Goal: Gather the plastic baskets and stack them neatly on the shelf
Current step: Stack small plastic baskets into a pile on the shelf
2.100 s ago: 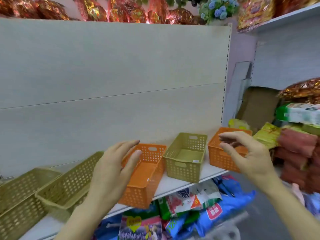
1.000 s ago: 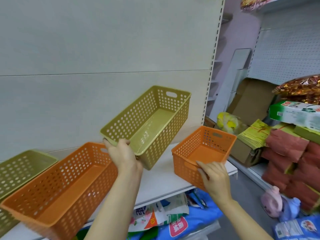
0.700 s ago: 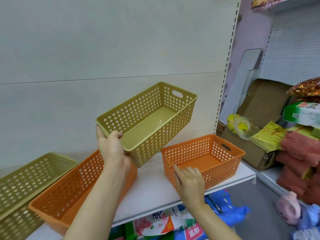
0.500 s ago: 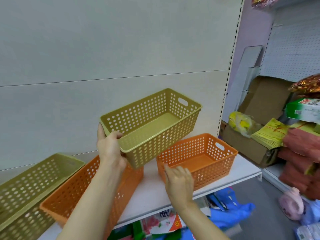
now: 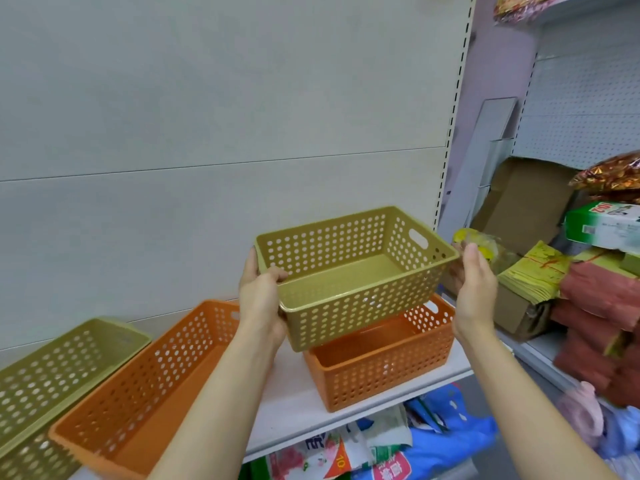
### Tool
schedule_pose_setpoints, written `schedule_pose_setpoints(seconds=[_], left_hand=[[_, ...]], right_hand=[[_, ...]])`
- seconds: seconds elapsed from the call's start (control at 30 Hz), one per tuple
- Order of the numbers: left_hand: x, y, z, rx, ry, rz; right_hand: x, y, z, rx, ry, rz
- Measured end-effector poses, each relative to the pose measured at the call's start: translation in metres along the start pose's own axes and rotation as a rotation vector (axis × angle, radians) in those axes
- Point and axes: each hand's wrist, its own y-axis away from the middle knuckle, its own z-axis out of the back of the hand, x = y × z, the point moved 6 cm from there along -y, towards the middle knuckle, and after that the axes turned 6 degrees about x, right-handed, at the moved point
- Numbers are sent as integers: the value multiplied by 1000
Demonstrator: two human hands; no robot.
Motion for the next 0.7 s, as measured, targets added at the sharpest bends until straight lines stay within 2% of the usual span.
schedule_pose_setpoints(seconds=[0.1, 0.23, 0.3, 0.37, 0.53, 0.63, 0.7], left_hand=[[17, 0, -22, 73, -80, 19], [40, 5, -6, 179, -89, -21], [52, 21, 0, 289, -311, -71], [72, 34, 0, 335, -547, -114], [101, 49, 10, 236, -690, -193], [109, 48, 17, 107, -710, -225], [114, 43, 19, 80, -721, -222]], right_hand=[[-11, -24, 10, 61, 136, -21], [-44, -30, 30, 74, 169, -101], [-54, -27, 36, 78, 197, -98], [-61, -23, 40, 99, 213, -100], [-86, -10, 51, 209, 249, -160], [-95, -4, 52, 212, 226, -164], [-98, 0, 50, 202, 243, -163]])
